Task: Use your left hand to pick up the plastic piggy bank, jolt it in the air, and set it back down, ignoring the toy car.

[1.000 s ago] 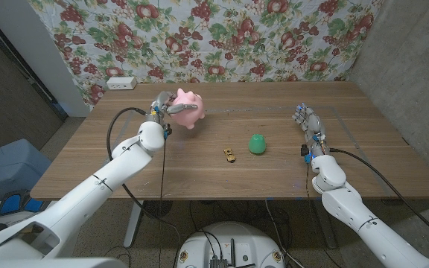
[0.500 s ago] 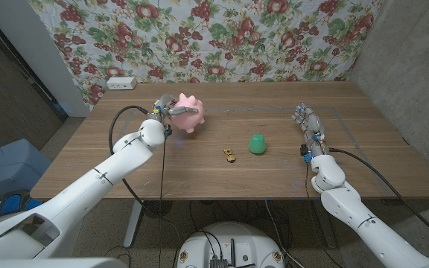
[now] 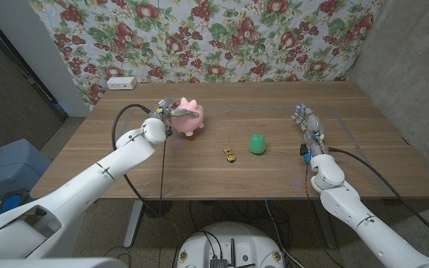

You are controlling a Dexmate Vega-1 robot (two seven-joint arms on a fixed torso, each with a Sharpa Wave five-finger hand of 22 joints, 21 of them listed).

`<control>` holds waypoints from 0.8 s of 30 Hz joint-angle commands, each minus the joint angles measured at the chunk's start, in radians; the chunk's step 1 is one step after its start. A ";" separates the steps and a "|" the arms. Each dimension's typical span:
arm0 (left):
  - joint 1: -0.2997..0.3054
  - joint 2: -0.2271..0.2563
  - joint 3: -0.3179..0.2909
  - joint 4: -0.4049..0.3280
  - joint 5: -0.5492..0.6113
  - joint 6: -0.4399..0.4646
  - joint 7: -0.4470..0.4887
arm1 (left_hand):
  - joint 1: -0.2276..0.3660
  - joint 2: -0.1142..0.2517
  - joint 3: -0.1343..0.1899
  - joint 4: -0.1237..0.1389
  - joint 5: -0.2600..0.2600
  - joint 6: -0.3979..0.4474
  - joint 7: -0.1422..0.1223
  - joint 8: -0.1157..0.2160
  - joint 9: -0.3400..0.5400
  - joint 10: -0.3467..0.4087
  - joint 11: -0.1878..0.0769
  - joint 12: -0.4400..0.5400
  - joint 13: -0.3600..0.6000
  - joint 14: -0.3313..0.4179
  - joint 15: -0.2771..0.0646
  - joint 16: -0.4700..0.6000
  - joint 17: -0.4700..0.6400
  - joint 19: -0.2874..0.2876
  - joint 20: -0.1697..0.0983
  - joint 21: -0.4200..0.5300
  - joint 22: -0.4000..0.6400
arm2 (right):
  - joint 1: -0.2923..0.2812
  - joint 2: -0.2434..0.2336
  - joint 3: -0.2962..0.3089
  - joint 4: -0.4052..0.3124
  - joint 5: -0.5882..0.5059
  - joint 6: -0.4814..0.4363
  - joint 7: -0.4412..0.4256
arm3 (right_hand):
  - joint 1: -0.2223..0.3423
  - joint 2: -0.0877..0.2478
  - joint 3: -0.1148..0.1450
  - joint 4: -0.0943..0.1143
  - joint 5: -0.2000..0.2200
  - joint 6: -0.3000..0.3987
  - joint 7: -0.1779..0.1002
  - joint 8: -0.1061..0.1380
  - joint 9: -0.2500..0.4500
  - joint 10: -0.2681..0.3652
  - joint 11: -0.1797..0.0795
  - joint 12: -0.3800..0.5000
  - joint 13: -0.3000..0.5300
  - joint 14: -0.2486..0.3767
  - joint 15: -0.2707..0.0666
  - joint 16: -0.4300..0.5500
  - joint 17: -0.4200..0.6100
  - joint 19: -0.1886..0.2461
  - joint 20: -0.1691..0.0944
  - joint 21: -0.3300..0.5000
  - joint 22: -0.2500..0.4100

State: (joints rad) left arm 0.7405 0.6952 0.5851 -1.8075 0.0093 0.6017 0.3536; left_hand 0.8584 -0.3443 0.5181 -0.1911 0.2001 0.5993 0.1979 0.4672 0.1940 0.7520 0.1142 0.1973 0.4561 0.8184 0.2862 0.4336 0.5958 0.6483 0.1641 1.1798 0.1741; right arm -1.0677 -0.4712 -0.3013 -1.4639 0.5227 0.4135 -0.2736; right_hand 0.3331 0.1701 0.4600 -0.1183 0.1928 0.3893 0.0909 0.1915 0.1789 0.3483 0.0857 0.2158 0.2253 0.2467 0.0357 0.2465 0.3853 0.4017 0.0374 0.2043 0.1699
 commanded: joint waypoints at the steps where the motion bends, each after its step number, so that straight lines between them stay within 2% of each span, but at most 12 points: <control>1: -0.040 0.002 0.063 0.006 0.063 0.059 0.002 | 0.416 0.420 0.272 0.006 0.152 0.368 -0.183 -0.003 0.220 0.242 -0.244 0.007 0.005 0.386 -0.521 0.008 0.002 0.032 -0.350 0.141 0.004 | 0.007 0.004 -0.001 0.011 0.005 0.007 0.006 | -0.010 0.001 0.006 0.004 0.008 0.001 -0.003 0.000 0.004 0.005 -0.001 -0.003 0.003 0.006 -0.001 0.001 0.001 0.006 -0.003 -0.003 0.006; 18: -0.060 -0.007 0.095 0.014 0.111 0.088 -0.012 | 0.412 0.419 0.271 0.007 0.152 0.368 -0.178 -0.013 0.214 0.228 -0.243 0.002 0.003 0.386 -0.521 0.006 0.001 0.033 -0.349 0.143 0.004 | 0.007 -0.001 0.004 0.019 0.013 0.013 0.015 | -0.011 0.001 0.007 0.004 0.008 0.001 -0.004 -0.001 0.004 0.005 -0.001 -0.003 0.003 0.006 0.000 0.001 0.000 0.005 -0.003 -0.003 0.006; 24: -0.068 -0.005 0.099 0.013 0.112 0.103 -0.033 | 0.393 0.404 0.257 0.009 0.147 0.333 -0.179 -0.039 0.204 0.188 -0.237 -0.011 -0.002 0.381 -0.521 0.000 -0.003 0.026 -0.349 0.150 0.006 | 0.008 0.000 0.004 0.021 0.012 0.015 0.015 | -0.011 0.001 0.007 0.004 0.008 0.001 -0.004 0.000 0.004 0.004 -0.001 -0.004 0.003 0.005 -0.001 0.001 0.000 0.006 -0.003 -0.003 0.006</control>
State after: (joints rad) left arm 0.6869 0.6894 0.6689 -1.7967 0.1044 0.6807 0.3514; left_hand 0.8584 -0.3443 0.5181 -0.1911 0.2001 0.6011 0.1966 0.4361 0.2084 0.7391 0.1012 0.1884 0.4570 0.8182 0.2859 0.4344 0.5912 0.6378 0.1536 1.1798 0.1741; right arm -1.0615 -0.4696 -0.2991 -1.4477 0.5332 0.4252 -0.2612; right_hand 0.3331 0.1701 0.4625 -0.1158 0.1928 0.3892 0.0909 0.1915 0.1789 0.3483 0.0857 0.2158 0.2253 0.2467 0.0357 0.2465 0.3854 0.4017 0.0374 0.2043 0.1699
